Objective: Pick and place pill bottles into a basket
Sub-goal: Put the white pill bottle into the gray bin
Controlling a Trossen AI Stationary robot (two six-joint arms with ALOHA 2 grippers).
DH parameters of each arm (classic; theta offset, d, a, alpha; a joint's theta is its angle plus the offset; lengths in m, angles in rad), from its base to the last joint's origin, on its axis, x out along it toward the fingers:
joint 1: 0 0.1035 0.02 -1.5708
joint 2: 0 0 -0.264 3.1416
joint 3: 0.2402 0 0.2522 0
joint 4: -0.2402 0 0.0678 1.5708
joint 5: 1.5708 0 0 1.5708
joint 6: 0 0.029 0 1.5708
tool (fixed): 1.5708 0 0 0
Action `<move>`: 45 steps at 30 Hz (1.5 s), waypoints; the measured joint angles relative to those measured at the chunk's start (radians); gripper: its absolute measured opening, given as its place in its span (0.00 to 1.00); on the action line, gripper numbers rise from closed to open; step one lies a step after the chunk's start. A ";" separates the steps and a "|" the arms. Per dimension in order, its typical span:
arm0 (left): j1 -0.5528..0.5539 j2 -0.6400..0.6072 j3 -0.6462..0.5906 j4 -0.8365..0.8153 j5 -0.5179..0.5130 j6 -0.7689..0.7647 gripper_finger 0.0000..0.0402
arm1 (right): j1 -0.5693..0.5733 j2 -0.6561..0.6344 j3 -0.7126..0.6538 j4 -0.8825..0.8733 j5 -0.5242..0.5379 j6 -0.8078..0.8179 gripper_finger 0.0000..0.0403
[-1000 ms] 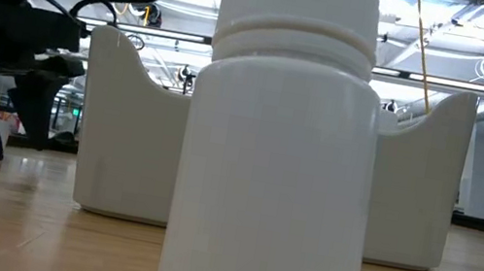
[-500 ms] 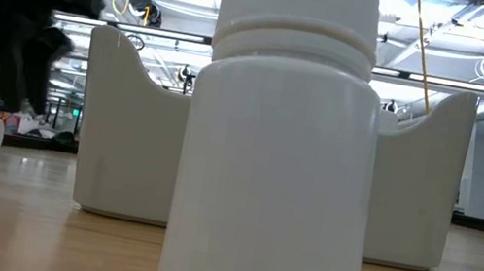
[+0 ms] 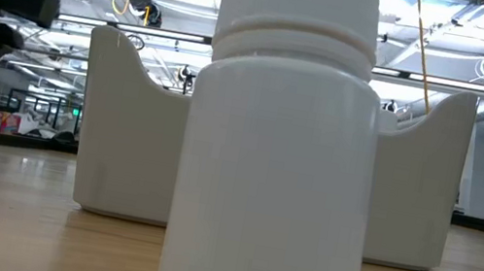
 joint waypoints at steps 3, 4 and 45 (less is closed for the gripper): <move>-0.025 0.000 0.000 0.003 -0.022 -0.040 0.60 | 0.000 0.000 0.000 0.000 0.000 0.000 0.53; -0.033 0.000 0.000 0.010 -0.035 -0.058 0.60 | 0.000 0.000 0.000 0.000 0.000 0.000 0.53; -0.008 0.104 0.000 0.002 -0.112 0.428 0.60 | -0.007 0.000 0.000 -0.008 0.000 0.004 0.53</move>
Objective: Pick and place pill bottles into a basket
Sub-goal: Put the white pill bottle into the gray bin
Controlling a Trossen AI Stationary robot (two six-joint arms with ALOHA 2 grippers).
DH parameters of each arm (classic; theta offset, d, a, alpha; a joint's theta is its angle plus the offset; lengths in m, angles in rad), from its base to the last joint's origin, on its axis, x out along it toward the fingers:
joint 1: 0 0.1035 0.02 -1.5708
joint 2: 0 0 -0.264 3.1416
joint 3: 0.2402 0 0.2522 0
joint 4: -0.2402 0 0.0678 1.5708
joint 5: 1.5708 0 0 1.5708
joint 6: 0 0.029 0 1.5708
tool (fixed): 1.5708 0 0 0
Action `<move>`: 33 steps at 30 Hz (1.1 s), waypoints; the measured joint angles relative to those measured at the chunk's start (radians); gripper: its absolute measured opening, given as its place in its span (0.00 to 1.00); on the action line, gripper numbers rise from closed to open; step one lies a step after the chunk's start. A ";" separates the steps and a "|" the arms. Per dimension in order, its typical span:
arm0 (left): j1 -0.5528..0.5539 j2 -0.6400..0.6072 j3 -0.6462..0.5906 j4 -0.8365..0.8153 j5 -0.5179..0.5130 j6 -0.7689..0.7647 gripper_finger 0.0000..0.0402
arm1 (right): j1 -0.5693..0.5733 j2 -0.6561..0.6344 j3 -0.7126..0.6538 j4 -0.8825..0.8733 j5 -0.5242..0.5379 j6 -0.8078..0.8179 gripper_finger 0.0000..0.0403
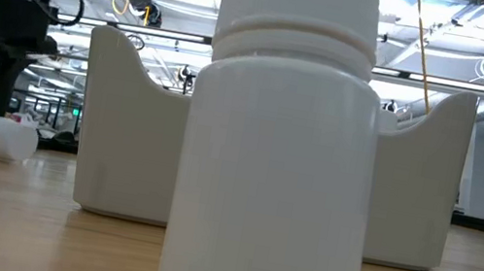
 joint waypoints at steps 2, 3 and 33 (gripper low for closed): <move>0.003 0.003 0.000 0.000 0.005 -0.005 0.60 | 0.000 0.000 0.000 0.000 0.000 0.000 0.53; 0.006 0.003 0.000 0.003 0.005 -0.017 0.60 | 0.000 0.000 0.000 0.000 0.000 0.000 0.53; 0.138 -0.011 -0.075 0.250 0.090 -0.094 0.52 | 0.000 0.000 0.000 -0.001 0.000 0.001 0.53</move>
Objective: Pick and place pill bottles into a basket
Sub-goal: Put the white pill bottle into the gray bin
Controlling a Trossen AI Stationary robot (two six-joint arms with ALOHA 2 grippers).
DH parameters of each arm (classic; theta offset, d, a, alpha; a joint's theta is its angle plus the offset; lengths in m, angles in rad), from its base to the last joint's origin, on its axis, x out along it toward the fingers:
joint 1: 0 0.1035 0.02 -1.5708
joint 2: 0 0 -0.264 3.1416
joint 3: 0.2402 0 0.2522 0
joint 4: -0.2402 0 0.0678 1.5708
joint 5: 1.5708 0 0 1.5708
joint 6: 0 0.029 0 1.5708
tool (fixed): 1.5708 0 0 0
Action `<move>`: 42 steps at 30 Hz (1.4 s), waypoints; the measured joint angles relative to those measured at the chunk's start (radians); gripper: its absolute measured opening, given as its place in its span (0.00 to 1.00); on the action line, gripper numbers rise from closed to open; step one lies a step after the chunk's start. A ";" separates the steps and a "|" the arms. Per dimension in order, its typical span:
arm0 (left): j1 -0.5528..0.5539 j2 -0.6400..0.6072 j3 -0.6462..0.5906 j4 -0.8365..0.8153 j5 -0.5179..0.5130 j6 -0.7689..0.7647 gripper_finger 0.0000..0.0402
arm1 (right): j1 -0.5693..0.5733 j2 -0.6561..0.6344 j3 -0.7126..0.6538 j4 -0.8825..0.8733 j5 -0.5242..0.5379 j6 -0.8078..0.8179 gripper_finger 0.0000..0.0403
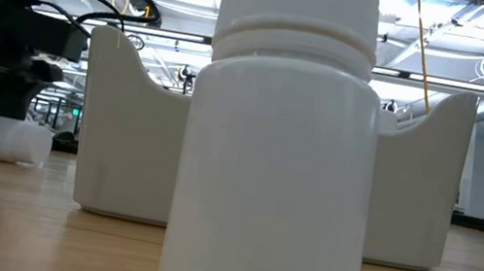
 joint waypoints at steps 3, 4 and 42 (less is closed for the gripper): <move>-0.001 0.000 0.000 -0.002 -0.009 -0.017 0.43 | 0.000 0.000 0.000 -0.008 0.000 -0.006 0.53; 0.000 0.000 0.000 -0.005 -0.008 -0.020 0.43 | 0.000 0.000 0.000 -0.014 0.000 -0.007 0.53; 0.121 -0.381 0.002 0.331 -0.036 0.090 0.44 | -0.175 0.296 0.303 -0.471 -0.262 0.156 0.64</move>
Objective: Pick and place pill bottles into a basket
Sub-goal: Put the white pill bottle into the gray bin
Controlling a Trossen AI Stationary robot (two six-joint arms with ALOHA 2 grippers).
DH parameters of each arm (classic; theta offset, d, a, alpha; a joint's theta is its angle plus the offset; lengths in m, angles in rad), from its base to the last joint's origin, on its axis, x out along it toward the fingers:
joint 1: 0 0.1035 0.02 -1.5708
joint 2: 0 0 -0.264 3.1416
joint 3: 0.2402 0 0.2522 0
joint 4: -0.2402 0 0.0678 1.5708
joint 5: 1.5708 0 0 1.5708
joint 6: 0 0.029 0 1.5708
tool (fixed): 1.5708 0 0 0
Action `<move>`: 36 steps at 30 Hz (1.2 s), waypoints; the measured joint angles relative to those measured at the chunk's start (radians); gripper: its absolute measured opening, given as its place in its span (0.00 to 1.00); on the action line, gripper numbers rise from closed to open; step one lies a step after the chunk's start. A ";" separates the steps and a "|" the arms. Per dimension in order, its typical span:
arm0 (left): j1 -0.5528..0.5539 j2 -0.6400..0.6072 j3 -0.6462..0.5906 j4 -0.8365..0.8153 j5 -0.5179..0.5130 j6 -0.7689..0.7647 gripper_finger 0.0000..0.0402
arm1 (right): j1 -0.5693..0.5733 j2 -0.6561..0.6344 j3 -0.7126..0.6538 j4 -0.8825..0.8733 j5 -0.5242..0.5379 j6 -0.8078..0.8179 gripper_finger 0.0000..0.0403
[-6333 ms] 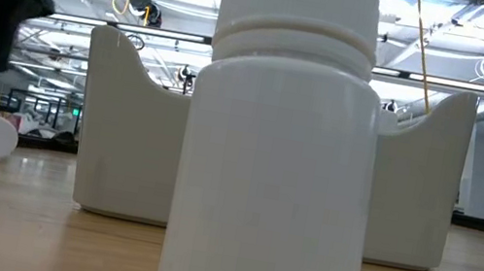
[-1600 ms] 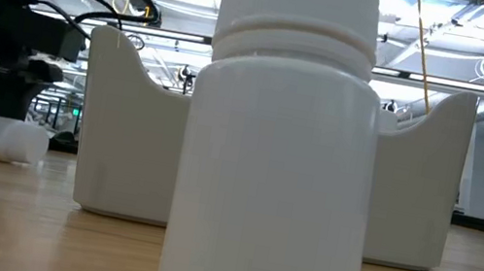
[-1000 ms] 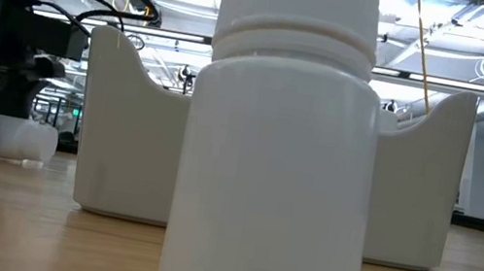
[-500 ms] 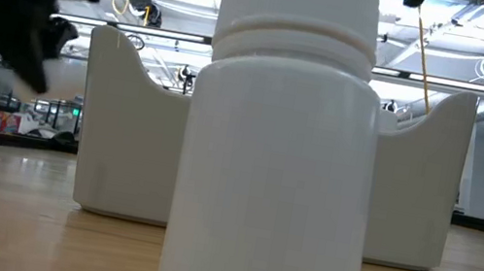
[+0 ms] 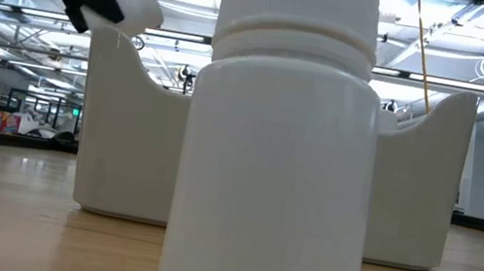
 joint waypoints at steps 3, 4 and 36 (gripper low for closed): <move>0.021 0.000 0.000 0.020 0.034 0.000 0.44 | 0.000 0.077 0.100 -0.096 -0.004 -0.008 0.71; 0.024 0.000 0.000 0.025 0.039 -0.001 0.44 | -0.001 0.096 0.123 -0.106 -0.004 -0.006 0.73; 0.025 0.000 0.000 0.105 0.093 0.021 0.47 | -0.166 0.449 0.396 -0.025 -0.351 0.168 0.79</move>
